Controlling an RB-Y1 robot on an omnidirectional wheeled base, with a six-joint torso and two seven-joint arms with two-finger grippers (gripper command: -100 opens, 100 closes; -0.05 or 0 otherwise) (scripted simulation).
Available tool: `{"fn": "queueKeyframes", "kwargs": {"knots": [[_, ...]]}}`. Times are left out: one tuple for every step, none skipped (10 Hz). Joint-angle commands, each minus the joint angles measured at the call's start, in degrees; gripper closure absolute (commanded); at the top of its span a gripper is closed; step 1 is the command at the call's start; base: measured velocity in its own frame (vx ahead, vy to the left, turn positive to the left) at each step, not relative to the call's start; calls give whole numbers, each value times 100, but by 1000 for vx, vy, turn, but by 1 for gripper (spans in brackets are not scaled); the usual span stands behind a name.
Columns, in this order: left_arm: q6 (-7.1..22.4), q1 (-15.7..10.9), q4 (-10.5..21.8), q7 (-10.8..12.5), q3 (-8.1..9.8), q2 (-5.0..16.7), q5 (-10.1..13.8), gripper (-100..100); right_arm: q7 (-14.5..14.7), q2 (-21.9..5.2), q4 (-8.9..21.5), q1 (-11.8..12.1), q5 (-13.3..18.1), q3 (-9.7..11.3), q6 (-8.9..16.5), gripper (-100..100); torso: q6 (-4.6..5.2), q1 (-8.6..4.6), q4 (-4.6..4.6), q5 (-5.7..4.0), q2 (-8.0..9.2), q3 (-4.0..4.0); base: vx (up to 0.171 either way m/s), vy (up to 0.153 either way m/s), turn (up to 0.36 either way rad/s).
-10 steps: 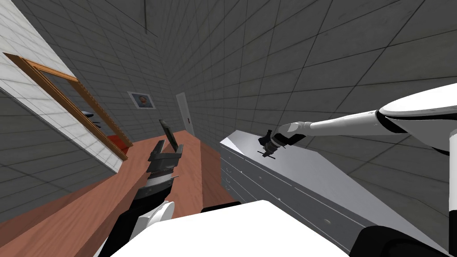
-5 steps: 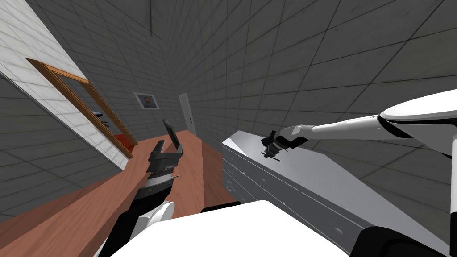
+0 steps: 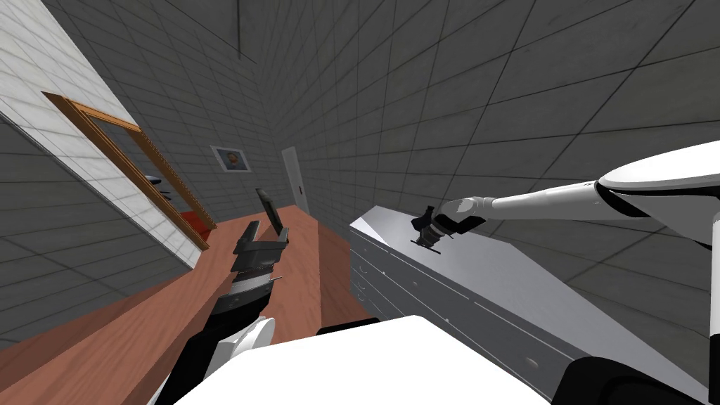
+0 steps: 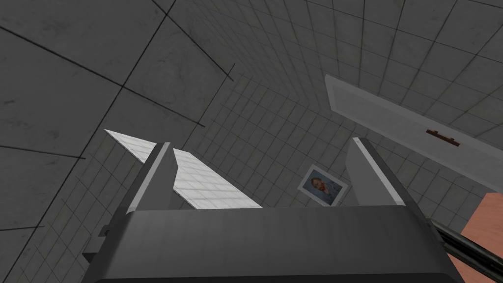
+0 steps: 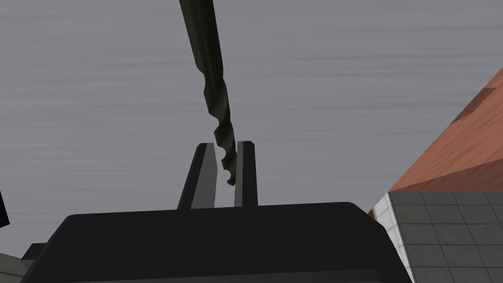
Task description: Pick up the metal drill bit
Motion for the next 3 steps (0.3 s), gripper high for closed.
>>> {"fn": "queueKeyframes", "kwargs": {"knots": [[0,0,0,0,0,0,0,0,-127,-150,32,-164,-29,-46,-169,100,0,0,0,0,0,0,-40,-40,-126],[0,0,0,0,1,0,0,0,-54,-103,50,-77,-35,-47,-100,100,4,-10,5,2,12,8,-22,-25,-24],[0,0,0,0,0,0,0,0,-71,-116,61,-91,-40,-57,-130,0,3,-9,2,-3,12,7,0,0,0]]}}
